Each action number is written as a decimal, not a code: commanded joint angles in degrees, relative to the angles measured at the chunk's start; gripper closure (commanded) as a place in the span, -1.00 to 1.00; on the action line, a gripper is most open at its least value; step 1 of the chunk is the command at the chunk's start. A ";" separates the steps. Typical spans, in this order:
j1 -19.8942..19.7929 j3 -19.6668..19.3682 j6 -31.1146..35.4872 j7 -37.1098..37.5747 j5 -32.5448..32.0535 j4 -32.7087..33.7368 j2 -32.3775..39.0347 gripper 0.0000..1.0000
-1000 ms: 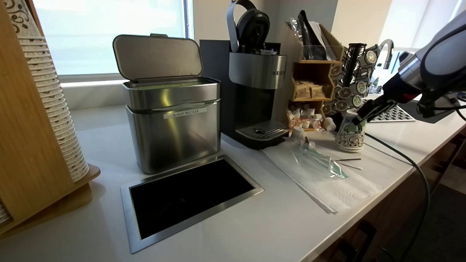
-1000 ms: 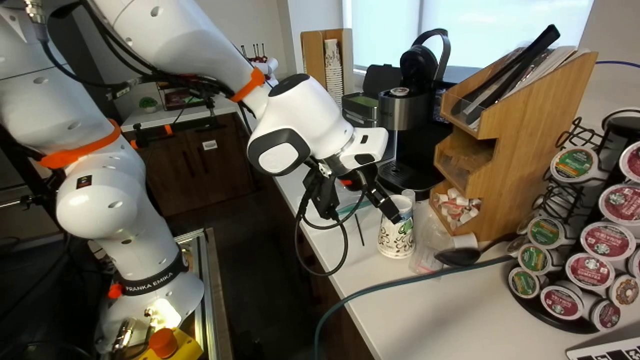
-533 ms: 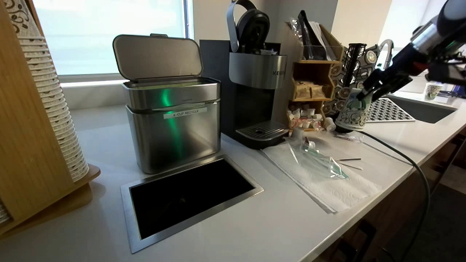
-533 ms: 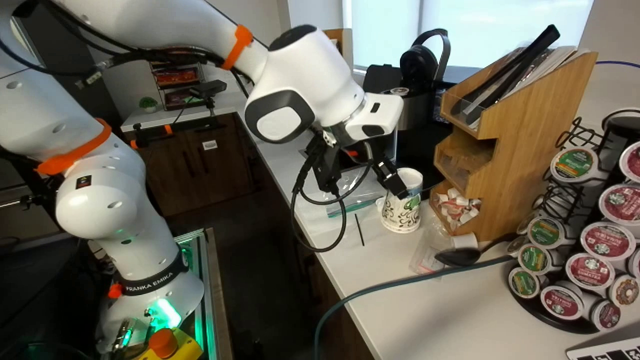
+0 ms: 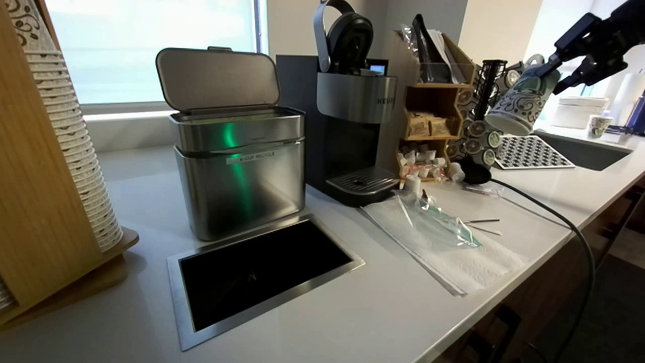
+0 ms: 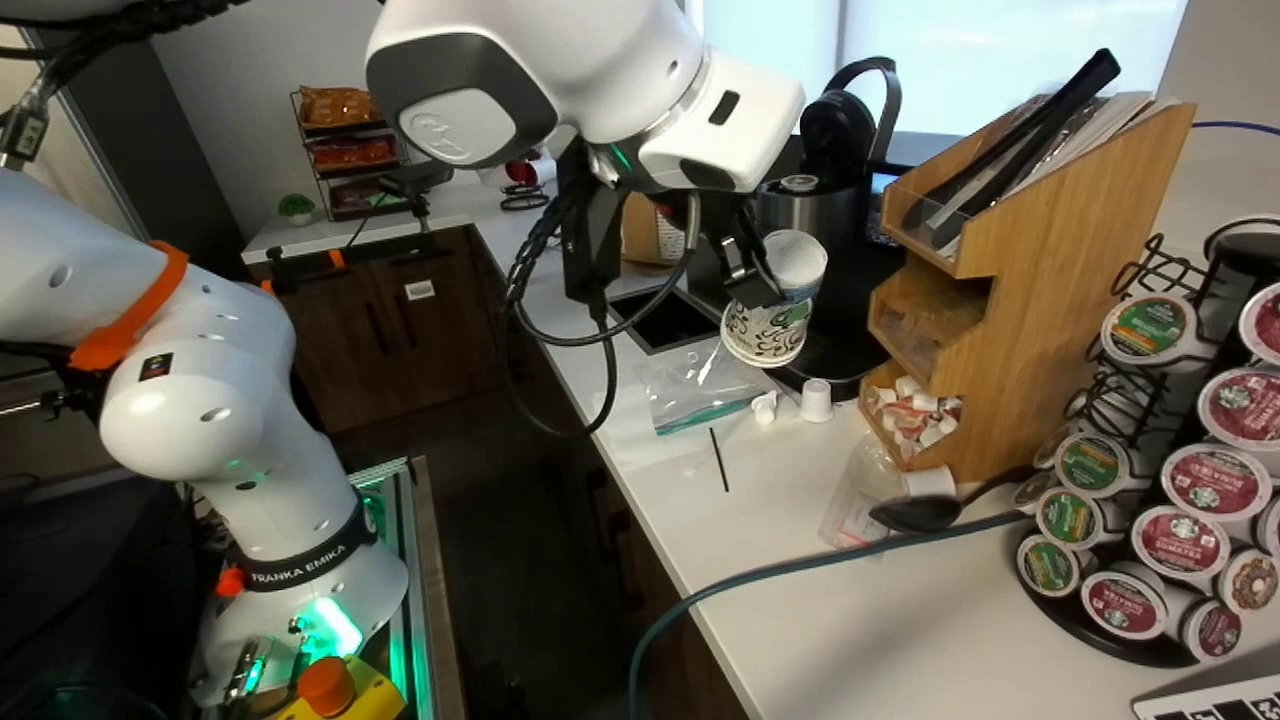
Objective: Place the two stacked coffee cups upright then put one coffee pod inside the cups.
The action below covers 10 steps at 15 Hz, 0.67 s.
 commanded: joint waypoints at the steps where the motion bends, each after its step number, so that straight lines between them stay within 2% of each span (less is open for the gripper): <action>1: -0.04 -4.20 -2.16 -1.95 9.30 -0.84 -0.08 0.28; 6: 2.30 -9.49 -2.76 -4.91 24.48 -3.28 3.91 0.28; 10: 3.65 -10.11 -10.88 -7.86 38.75 -1.45 13.36 0.28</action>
